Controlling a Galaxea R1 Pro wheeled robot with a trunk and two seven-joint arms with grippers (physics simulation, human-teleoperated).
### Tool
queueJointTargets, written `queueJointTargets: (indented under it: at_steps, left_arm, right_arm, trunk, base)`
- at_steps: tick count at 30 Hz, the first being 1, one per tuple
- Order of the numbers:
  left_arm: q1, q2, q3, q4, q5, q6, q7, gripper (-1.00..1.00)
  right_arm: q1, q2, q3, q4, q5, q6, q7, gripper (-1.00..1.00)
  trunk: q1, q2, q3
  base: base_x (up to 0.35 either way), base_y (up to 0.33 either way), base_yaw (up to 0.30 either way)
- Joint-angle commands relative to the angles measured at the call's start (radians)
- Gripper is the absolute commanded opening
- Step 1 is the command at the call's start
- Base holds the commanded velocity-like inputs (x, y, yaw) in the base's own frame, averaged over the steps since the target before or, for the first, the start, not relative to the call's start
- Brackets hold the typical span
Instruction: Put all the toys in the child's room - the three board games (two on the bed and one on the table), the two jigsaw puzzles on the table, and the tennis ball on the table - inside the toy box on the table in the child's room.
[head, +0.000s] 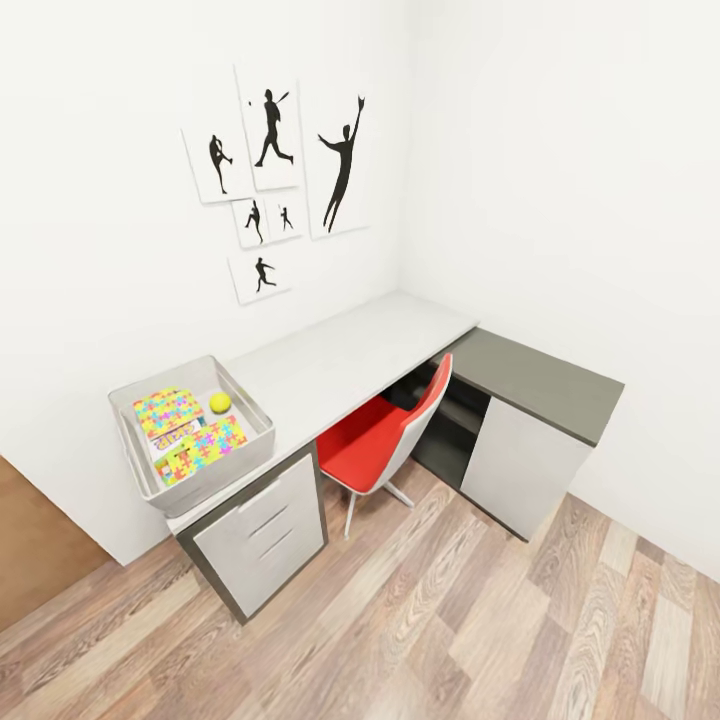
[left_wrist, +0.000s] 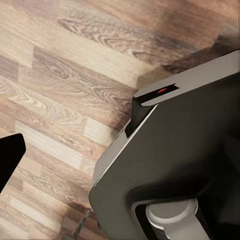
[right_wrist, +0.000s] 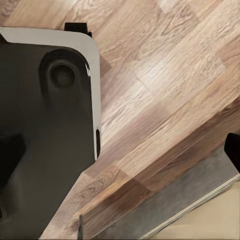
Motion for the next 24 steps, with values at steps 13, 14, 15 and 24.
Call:
queueJointTargets:
  at_steps: [13, 14, 15, 24]
  left_arm:
    - [0.001, -0.017, -0.001, 0.001, 0.011, 0.006, 0.005, 1.00]
    - [0.001, -0.017, -0.001, 0.001, 0.011, 0.006, 0.005, 1.00]
    - [0.001, -0.019, -0.002, 0.003, 0.011, 0.006, 0.005, 1.00]
    - [0.000, -0.032, -0.003, 0.010, 0.012, 0.008, 0.003, 1.00]
  right_arm:
    - [0.044, 0.042, 0.007, -0.003, -0.006, 0.000, -0.005, 1.00]
    - [0.044, 0.042, 0.007, -0.003, -0.006, 0.000, -0.005, 1.00]
    - [0.046, 0.044, 0.007, -0.003, -0.006, 0.000, -0.005, 1.00]
    - [0.051, 0.050, 0.007, -0.004, -0.005, -0.028, -0.006, 1.00]
  trunk:
    - [0.001, -0.002, 0.015]
    - [0.001, -0.002, 0.016]
    - [0.001, -0.002, 0.016]
    - [0.001, -0.002, 0.028]
  base:
    - [0.000, 0.000, -0.001]
    - [0.000, 0.000, 0.000]
    - [0.000, 0.000, 0.000]
    - [0.000, 0.000, 0.000]
